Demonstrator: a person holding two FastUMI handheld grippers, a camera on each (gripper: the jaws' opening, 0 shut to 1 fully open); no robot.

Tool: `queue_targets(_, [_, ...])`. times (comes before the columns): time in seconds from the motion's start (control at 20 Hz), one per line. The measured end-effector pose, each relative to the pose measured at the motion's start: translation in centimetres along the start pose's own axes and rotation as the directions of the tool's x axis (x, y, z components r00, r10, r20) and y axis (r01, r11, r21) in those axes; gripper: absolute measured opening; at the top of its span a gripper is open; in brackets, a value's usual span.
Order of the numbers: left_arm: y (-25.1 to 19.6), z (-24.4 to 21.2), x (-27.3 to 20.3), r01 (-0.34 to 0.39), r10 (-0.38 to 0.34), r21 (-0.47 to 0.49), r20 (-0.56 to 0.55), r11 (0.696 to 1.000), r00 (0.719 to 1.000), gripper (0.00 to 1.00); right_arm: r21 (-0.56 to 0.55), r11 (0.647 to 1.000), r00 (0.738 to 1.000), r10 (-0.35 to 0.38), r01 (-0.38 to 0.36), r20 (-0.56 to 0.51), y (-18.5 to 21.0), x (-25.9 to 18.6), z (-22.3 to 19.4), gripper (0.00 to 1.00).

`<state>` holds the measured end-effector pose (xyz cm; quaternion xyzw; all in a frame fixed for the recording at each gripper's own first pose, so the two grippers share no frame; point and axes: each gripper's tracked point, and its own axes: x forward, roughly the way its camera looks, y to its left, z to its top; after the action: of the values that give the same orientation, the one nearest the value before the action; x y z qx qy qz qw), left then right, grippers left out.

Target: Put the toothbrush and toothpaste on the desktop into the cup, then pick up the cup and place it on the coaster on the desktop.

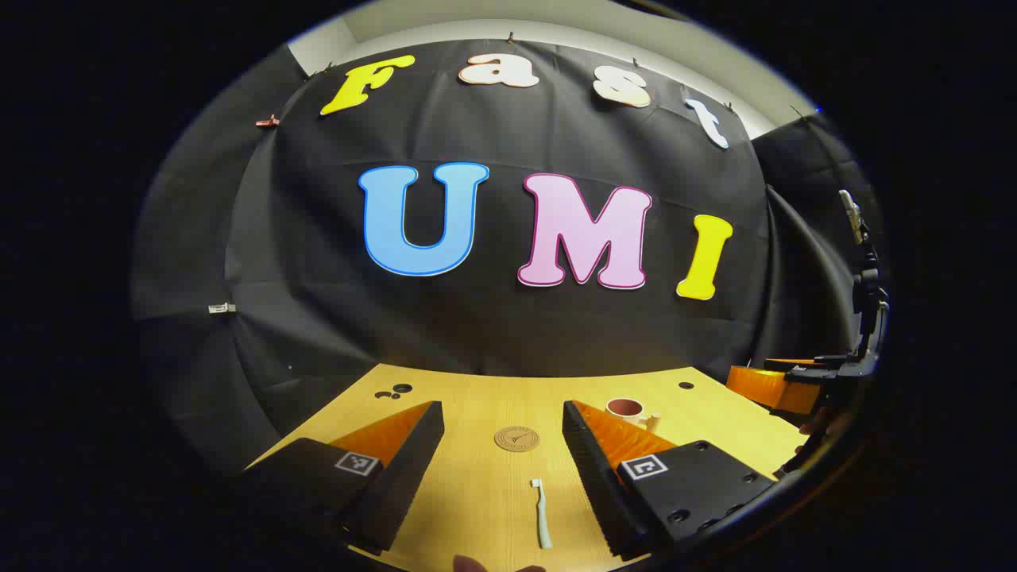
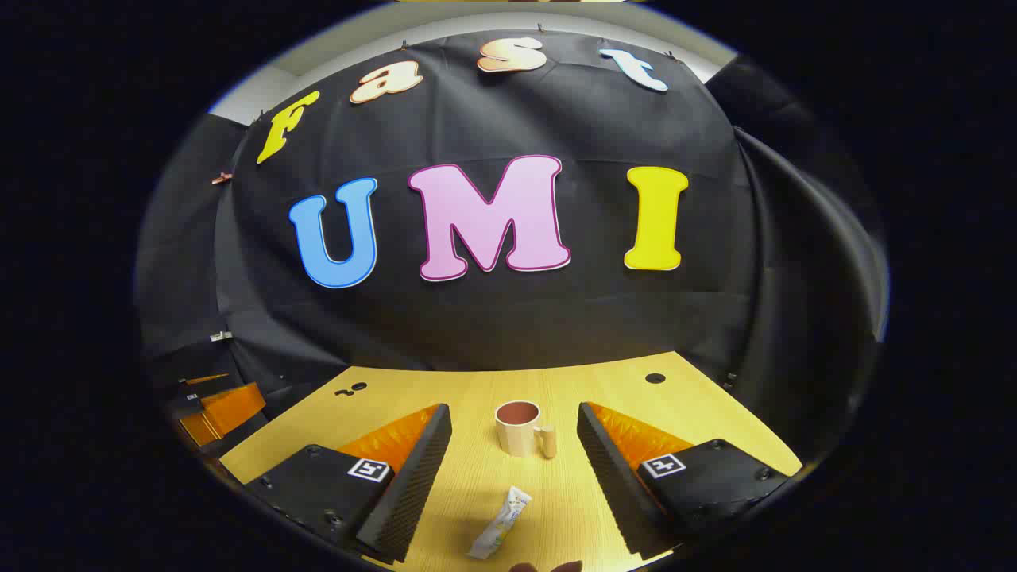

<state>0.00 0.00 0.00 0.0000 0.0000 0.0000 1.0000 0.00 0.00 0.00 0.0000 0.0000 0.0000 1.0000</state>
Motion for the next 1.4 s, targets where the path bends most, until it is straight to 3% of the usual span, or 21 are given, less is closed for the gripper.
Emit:
queue_targets(0.7, [-0.1, 0.1, -0.2, 0.01, -0.01, 0.0, -0.001, 1.0, 1.0, 0.95, -0.015, 1.0, 1.0, 0.0, 0.0, -0.012, 0.8, -0.2, -0.2, 0.98])
queue_targets(1.1, [0.3, -1.4, -0.1, 0.02, -0.02, -0.013, -0.045, 1.0, 0.999, 0.95, 0.006, 1.0, 0.991, -0.004, 0.005, -0.137, 1.1, 1.0, -3.5, 0.98])
queue_targets(1.25, [0.3, -2.0, 0.2, 0.024, -0.025, -0.017, -0.058, 1.0, 0.998, 0.95, 0.01, 1.0, 0.97, -0.005, 0.007, -0.241, 1.3, 1.7, -6.9, 0.98])
queue_targets(1.4, [0.7, -3.0, 0.6, 0.028, -0.028, -0.003, -0.081, 1.0, 0.996, 0.95, 0.017, 1.0, 0.903, -0.003, 0.011, -0.43, 1.1, 2.6, -12.1, 0.98])
